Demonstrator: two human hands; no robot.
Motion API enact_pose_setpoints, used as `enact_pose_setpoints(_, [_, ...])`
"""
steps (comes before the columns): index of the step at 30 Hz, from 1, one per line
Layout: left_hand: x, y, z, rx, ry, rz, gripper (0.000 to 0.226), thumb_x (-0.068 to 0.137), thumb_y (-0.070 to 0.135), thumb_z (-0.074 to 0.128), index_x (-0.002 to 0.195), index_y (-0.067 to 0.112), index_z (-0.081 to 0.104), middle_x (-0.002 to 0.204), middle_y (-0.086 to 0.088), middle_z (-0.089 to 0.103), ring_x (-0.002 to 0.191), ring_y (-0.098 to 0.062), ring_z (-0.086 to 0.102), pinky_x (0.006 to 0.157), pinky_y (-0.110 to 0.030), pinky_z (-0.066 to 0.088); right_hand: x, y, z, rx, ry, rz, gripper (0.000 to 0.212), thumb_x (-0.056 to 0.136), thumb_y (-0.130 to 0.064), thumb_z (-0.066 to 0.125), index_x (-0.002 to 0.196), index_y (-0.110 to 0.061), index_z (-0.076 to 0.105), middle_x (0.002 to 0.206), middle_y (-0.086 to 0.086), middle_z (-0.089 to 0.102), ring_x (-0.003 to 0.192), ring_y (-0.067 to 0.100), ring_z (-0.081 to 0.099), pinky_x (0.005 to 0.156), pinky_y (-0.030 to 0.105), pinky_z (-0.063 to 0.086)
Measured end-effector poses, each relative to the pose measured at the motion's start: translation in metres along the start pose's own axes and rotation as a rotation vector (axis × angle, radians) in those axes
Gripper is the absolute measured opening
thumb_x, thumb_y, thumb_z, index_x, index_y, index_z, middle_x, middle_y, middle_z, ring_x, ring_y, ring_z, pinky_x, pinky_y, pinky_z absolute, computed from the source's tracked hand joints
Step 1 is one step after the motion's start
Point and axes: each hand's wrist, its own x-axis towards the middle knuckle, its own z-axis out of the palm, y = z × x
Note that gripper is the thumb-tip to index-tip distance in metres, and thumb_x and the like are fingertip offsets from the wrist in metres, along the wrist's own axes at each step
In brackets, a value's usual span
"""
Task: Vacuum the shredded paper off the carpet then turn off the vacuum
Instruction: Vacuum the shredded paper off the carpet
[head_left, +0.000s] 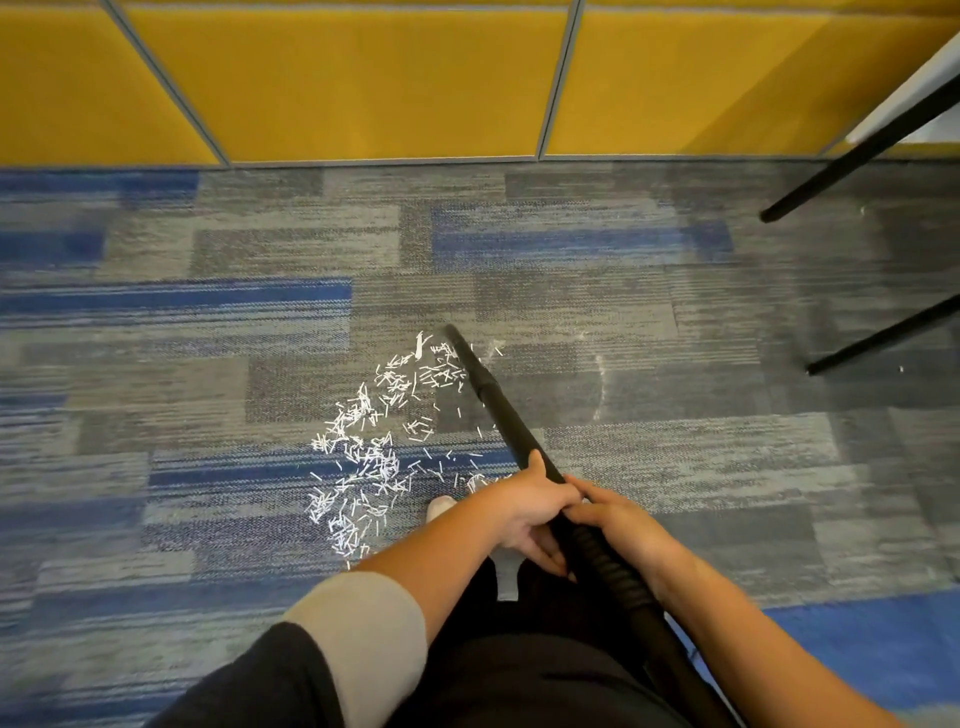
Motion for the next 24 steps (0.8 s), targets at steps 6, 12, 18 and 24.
enact_pose_setpoints(6, [-0.003, -0.006, -0.005, -0.029, 0.017, 0.024, 0.086, 0.097, 0.019, 0.044, 0.144, 0.034, -0.026, 0.077, -0.015, 0.06, 0.046, -0.023, 0.061, 0.06, -0.041, 0.055, -0.002, -0.005, 0.007, 0.046, -0.043, 0.001, 0.04, 0.091, 0.005, 0.044, 0.119, -0.023, 0.054, 0.083, 0.018, 0.063, 0.061, 0.027, 0.058, 0.039, 0.027, 0.05])
enact_pose_setpoints(12, [-0.01, -0.023, -0.023, -0.092, 0.071, 0.033, 0.083, 0.098, 0.023, 0.043, 0.144, 0.033, -0.026, 0.078, -0.016, 0.061, 0.049, -0.024, 0.061, 0.066, -0.042, 0.056, 0.006, -0.009, 0.025, -0.112, -0.088, -0.002, 0.041, 0.09, 0.004, 0.045, 0.122, -0.019, 0.055, 0.1, 0.018, 0.063, 0.071, 0.024, 0.058, 0.05, 0.026, 0.05])
enact_pose_setpoints(18, [-0.01, -0.02, -0.021, -0.104, 0.04, 0.066, 0.082, 0.096, 0.017, 0.043, 0.146, 0.036, -0.02, 0.083, -0.017, 0.061, 0.053, -0.025, 0.061, 0.056, -0.038, 0.056, 0.0, -0.01, 0.025, 0.052, -0.103, 0.035, 0.037, 0.093, 0.003, 0.042, 0.12, -0.021, 0.052, 0.076, 0.016, 0.062, 0.047, 0.024, 0.059, 0.035, 0.028, 0.048])
enact_pose_setpoints(24, [-0.011, -0.021, -0.021, -0.114, 0.049, 0.069, 0.083, 0.096, 0.017, 0.044, 0.146, 0.036, -0.019, 0.082, -0.017, 0.061, 0.054, -0.024, 0.06, 0.063, -0.041, 0.057, 0.0, -0.012, 0.026, -0.016, -0.085, 0.037, 0.044, 0.093, 0.002, 0.042, 0.128, -0.025, 0.046, 0.081, 0.018, 0.062, 0.055, 0.027, 0.058, 0.037, 0.029, 0.049])
